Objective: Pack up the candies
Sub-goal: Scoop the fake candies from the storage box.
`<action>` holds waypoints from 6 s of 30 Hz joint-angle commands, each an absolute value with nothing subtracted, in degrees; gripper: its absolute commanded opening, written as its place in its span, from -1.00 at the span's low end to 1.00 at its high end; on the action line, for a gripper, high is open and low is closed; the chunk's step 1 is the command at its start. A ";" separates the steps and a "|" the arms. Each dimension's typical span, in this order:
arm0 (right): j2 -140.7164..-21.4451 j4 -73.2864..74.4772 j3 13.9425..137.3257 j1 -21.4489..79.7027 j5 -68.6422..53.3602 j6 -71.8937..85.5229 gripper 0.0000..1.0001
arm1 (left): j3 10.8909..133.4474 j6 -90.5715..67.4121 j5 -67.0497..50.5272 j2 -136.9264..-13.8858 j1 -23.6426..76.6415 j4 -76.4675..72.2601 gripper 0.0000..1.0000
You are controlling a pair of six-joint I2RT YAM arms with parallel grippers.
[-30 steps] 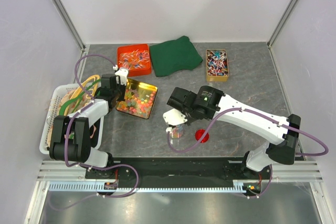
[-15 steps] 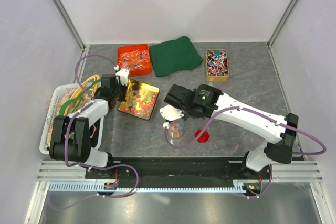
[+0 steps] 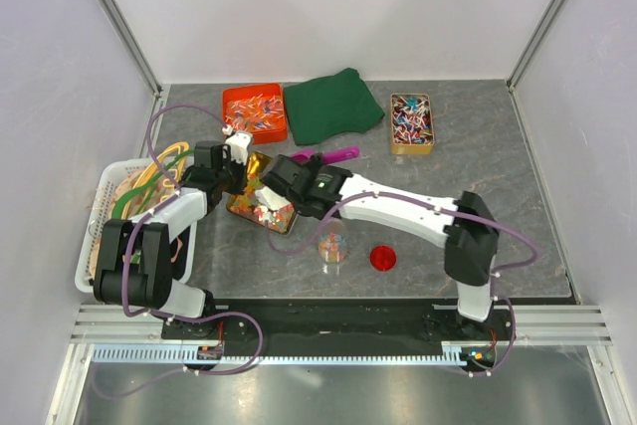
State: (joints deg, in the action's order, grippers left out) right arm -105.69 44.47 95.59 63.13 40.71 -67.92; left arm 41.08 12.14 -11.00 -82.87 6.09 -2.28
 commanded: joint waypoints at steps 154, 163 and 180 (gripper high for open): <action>-148.36 63.81 132.18 71.19 36.84 -45.27 -1.00 | 44.12 12.39 -8.35 -80.07 4.92 -5.45 -0.96; -143.09 58.45 130.88 68.12 25.23 -40.35 -1.00 | 43.95 12.57 -8.17 -79.98 4.83 -5.45 -0.96; -139.57 53.88 129.02 65.57 23.20 -32.97 -1.00 | 43.95 12.66 -8.17 -80.25 4.66 -5.54 -0.96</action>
State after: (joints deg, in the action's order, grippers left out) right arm -140.88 58.92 129.75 67.88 29.74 -38.44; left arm 41.60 13.43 -6.76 -82.41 4.51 2.85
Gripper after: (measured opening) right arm 0.321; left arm 0.037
